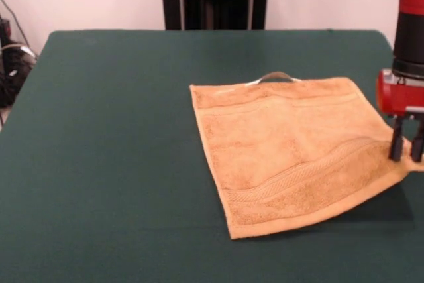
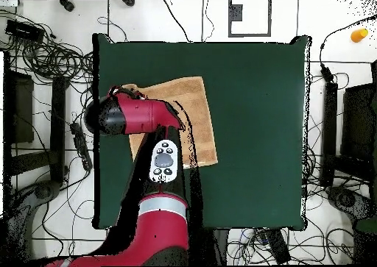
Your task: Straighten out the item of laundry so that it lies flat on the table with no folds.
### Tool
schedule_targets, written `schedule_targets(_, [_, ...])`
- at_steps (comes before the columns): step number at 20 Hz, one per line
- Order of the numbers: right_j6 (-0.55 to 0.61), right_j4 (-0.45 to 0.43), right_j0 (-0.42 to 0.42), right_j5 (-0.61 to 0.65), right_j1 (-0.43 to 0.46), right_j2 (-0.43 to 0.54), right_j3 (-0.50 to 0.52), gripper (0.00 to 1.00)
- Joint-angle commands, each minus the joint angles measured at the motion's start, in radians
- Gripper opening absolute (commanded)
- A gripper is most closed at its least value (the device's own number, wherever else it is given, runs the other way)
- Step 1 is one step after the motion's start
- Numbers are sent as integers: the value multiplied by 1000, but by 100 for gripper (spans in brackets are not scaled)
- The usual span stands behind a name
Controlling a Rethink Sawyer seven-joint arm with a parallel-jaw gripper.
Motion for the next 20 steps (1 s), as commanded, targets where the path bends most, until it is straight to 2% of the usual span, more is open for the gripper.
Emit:
schedule_targets(1, [125, 26, -23, 73, -7, 40, -19, 100])
schedule_targets(14, [73, -12, -76, 76, -33, 58, -11, 100])
schedule_targets(20, [11, -60, -142, 71, -154, 77, 148, 100])
